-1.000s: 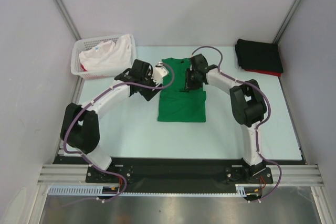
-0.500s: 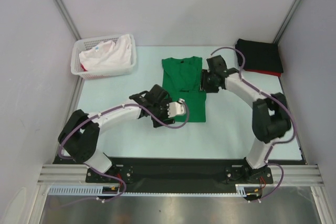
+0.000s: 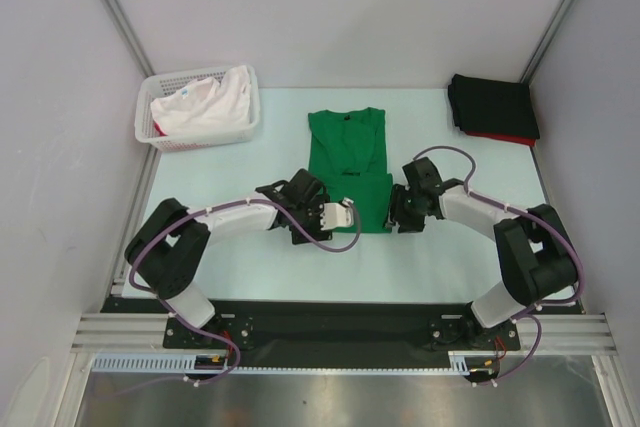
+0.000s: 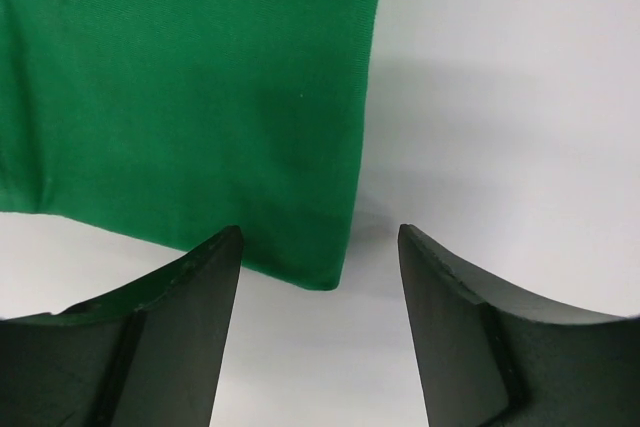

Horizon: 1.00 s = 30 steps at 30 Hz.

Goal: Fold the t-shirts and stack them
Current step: Fold the tshirt

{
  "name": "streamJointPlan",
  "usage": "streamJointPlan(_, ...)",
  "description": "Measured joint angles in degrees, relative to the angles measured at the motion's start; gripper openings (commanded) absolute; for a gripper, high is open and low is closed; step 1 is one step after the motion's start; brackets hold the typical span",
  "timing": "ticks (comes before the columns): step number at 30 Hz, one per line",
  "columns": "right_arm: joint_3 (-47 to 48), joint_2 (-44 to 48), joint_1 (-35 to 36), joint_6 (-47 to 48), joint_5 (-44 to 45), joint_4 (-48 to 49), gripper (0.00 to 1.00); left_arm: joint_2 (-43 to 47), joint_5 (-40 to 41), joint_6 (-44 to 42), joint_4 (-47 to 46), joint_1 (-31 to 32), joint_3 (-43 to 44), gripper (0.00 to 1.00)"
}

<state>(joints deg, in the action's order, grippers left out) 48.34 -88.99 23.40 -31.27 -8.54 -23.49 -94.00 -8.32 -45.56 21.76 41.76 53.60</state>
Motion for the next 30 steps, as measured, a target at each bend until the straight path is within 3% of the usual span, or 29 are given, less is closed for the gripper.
streamJointPlan(5,-0.4,-0.5,1.0,-1.8,-1.9,4.3,0.41,-0.1,0.0,0.0,-0.3,0.0,-1.2,0.68)
streamJointPlan(8,-1.3,-1.2,1.2,-2.5,-3.0,5.7,0.19,0.2,0.6,-0.5,-1.8,0.0,-2.1,0.51)
streamJointPlan(9,-1.6,-1.5,1.2,-2.8,-3.3,6.0,0.10,0.2,1.1,-0.6,-2.4,0.0,-2.3,0.37)
streamJointPlan(11,-1.9,-1.8,1.0,-3.2,-4.2,6.3,0.00,-0.1,2.1,-0.7,-3.4,0.0,-2.6,0.20)
streamJointPlan(12,-1.9,-1.8,0.9,-3.5,-4.5,6.4,0.00,-0.6,2.4,-1.0,-3.7,0.0,-2.6,0.00)
streamJointPlan(22,-2.9,3.4,1.0,-3.4,-7.6,4.0,0.00,1.2,3.1,0.1,-0.7,-0.2,-2.8,0.00)
streamJointPlan(30,-6.4,19.5,6.4,-3.6,-13.9,-8.3,0.00,19.7,-3.2,1.2,17.6,0.1,-3.9,0.00)
